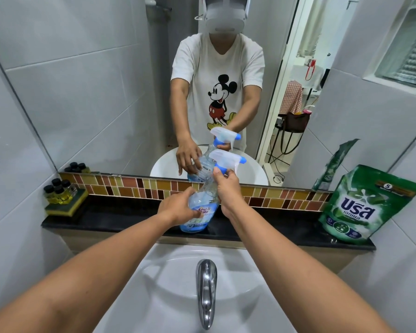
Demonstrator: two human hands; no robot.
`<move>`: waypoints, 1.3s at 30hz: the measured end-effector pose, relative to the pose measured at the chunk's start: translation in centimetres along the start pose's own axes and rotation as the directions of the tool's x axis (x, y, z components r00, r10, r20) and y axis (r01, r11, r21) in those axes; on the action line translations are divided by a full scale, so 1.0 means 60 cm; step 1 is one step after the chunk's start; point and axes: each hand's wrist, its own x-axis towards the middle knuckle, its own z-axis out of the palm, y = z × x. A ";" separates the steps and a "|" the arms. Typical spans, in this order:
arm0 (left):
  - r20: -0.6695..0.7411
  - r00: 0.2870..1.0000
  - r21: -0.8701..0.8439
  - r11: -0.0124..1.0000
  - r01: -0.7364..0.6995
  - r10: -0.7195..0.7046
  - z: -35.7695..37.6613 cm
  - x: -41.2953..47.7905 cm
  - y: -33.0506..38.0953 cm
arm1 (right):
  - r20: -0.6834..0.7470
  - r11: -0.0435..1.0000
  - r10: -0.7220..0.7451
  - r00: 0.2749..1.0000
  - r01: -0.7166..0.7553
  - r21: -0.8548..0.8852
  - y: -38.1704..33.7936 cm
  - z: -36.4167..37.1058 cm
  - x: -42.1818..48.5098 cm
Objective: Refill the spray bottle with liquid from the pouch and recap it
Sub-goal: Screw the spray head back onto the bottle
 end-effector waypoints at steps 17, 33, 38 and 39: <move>0.023 1.000 -0.009 1.000 -0.008 0.008 0.001 0.000 0.008 | 0.036 0.962 0.116 0.993 -0.121 0.244 -0.008 -0.015 0.007; 0.046 0.999 -0.030 1.000 -0.003 0.004 -0.002 -0.005 0.009 | 0.164 0.967 0.087 0.983 -0.123 0.222 -0.014 -0.024 0.000; 0.047 0.999 -0.023 1.000 -0.004 0.006 -0.002 -0.005 0.007 | 0.309 0.961 0.037 0.950 -0.119 0.251 -0.011 -0.036 -0.003; 0.039 0.999 -0.011 1.000 -0.006 0.007 -0.002 -0.004 0.007 | 0.297 0.961 0.026 0.954 -0.105 0.254 -0.009 -0.036 0.000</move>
